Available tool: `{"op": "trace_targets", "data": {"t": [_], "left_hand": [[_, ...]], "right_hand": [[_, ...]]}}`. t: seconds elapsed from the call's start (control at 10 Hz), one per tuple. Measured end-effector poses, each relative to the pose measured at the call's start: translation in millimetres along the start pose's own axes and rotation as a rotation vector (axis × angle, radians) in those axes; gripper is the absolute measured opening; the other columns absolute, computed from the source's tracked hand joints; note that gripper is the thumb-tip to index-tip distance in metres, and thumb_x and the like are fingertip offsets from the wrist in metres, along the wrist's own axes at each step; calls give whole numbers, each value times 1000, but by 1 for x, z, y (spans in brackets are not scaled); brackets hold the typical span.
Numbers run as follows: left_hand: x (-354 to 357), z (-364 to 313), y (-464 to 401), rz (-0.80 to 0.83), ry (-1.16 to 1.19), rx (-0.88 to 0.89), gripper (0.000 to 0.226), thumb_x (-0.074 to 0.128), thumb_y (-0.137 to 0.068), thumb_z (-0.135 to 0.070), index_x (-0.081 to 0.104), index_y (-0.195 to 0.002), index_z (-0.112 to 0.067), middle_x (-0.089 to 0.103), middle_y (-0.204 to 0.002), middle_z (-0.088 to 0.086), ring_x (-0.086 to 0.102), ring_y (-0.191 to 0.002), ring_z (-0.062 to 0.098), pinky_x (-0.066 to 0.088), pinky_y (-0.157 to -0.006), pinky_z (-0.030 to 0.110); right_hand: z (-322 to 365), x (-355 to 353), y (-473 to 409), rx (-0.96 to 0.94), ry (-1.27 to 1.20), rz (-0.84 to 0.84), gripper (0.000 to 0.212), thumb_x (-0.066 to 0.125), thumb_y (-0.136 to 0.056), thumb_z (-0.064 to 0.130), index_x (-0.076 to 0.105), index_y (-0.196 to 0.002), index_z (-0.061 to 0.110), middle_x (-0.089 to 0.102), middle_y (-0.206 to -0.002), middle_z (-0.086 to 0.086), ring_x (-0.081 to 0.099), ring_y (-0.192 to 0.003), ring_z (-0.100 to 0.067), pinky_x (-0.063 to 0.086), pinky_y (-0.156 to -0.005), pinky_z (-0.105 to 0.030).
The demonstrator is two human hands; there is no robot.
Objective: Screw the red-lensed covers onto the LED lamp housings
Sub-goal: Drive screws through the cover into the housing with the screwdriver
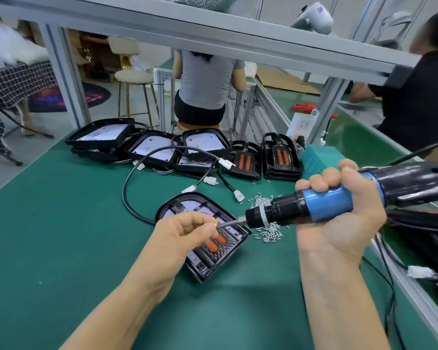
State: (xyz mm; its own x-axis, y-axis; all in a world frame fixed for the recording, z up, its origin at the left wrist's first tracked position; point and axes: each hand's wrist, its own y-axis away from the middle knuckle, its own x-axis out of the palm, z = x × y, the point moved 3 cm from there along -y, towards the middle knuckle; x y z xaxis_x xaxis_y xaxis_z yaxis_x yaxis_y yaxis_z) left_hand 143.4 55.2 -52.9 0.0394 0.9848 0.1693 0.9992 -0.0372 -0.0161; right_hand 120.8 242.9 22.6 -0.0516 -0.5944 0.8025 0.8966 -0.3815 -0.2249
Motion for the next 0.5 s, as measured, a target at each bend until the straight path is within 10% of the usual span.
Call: {"op": "trace_targets", "data": {"t": [0.5], "left_hand": [[-20,4,13,68,-139,-41,13,66,-84,-8,72,-74,-14,69,-70,-3,59,-67,4,45,-68,8]], "right_hand": [[-16,6,11,51,61,58,14,52,-70,13,52,-83,16,47,-57,6,46,-48,-10,45,-56,-22]]}}
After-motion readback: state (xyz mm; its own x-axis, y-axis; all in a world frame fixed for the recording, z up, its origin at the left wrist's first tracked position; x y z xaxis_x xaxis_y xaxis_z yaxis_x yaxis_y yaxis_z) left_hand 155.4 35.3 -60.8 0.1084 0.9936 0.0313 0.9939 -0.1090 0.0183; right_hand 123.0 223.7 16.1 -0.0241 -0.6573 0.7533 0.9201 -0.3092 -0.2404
